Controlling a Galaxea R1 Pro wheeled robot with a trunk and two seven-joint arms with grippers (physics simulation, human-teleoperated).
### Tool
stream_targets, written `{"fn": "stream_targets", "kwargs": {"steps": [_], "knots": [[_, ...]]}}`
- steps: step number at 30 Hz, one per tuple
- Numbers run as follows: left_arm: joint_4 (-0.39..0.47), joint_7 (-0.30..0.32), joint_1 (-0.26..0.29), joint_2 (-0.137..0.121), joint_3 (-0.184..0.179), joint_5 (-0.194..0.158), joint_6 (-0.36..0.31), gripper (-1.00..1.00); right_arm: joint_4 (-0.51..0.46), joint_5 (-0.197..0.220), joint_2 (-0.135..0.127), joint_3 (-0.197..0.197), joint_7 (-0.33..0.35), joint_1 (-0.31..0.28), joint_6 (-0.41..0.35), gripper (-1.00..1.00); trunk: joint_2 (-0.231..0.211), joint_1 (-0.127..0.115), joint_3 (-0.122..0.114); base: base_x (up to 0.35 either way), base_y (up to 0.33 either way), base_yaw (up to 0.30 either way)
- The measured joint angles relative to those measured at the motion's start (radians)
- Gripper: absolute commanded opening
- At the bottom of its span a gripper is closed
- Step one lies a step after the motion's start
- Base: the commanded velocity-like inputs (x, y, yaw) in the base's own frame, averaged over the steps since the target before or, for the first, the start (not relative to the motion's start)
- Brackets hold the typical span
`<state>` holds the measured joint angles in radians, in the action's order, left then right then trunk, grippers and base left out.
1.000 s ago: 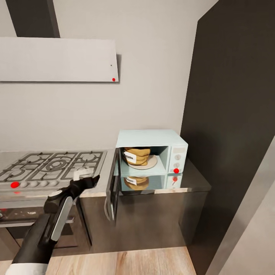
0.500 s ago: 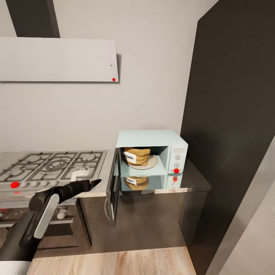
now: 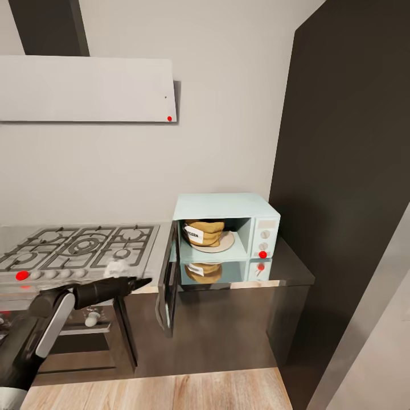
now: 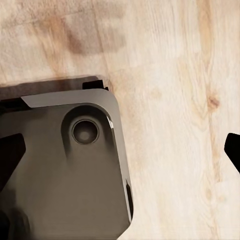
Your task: In the kitchen, take the popcorn bag from the countertop, put it into the microwave, and heat it until the popcorn is cooked so the cooked popcorn ends up inside the bag.
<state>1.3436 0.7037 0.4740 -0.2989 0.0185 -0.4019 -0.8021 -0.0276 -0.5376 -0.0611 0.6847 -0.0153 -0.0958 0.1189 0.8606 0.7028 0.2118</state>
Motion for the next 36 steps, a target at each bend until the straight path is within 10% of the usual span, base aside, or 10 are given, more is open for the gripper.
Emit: {"fn": "stream_targets", "kwargs": {"steps": [22,27,36], "knots": [[-0.054,0.181,0.000,0.009,-0.013,0.002,0.010,1.00,0.000,-0.004,0.004,-0.003,0.001,0.000,0.000,1.00,0.000,0.000,-0.002,0.000,0.000,-0.121],[0.034,0.205,0.000,0.025,-0.142,0.000,0.010,1.00,0.000,-0.004,0.004,-0.003,0.001,0.000,0.000,1.00,0.000,0.000,-0.002,0.000,0.000,-0.264],[0.052,0.193,0.000,0.072,-0.158,0.005,0.014,1.00,0.000,-0.004,0.004,-0.003,0.001,0.000,0.000,1.00,0.000,0.000,-0.002,0.000,0.000,-0.264]]}}
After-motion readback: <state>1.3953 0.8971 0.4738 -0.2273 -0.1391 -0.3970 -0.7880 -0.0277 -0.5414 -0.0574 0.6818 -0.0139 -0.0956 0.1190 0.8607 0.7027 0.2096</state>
